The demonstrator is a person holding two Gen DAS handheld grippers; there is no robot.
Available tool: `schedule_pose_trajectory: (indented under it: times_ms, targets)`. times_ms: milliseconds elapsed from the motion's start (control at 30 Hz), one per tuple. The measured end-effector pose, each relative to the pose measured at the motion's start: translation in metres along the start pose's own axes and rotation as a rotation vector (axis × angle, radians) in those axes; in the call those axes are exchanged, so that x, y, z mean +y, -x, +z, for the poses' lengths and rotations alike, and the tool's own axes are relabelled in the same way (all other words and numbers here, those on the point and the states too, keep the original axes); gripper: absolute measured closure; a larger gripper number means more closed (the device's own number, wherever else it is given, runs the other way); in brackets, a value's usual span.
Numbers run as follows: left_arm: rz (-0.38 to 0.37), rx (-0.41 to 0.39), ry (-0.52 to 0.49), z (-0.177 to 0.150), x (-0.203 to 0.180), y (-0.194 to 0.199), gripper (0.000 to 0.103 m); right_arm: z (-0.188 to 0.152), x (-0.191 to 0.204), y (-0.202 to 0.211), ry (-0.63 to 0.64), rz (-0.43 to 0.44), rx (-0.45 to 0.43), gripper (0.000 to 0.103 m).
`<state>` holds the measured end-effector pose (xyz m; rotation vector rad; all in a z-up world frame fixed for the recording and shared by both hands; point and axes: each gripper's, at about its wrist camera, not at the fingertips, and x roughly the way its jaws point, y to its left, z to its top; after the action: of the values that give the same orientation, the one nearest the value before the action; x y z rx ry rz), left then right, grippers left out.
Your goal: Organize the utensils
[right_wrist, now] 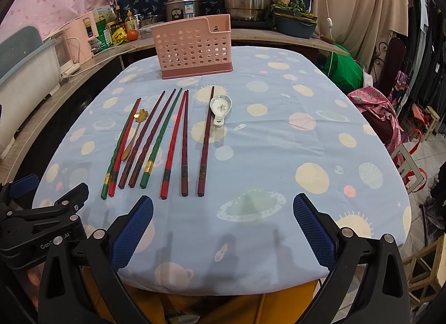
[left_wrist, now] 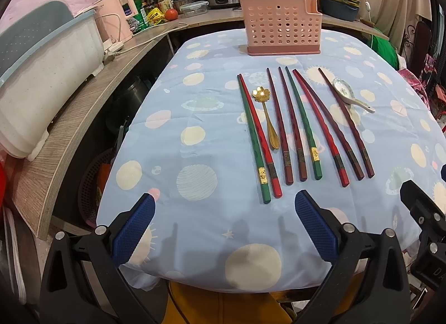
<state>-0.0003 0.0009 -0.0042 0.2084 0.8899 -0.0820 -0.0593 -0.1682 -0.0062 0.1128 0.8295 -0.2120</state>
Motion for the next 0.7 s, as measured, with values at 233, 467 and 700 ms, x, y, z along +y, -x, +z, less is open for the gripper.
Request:
schedule_pose_trajectory:
  times_ms: [233, 467, 700]
  targets:
    - [-0.001, 0.002, -0.001, -0.0003, -0.0006, -0.0005, 0.007, 0.0002, -0.0001, -0.0002, -0.001, 0.000, 0.001, 0.007]
    - [-0.007, 0.012, 0.004, -0.0011, -0.0001, -0.0029, 0.007, 0.0002, -0.0002, -0.0003, -0.001, 0.000, 0.000, 0.007]
    - [-0.009, 0.018, 0.005, -0.0010, 0.0010, -0.0033, 0.007, -0.0001, -0.0005, -0.0003, -0.001, 0.001, 0.001, 0.007]
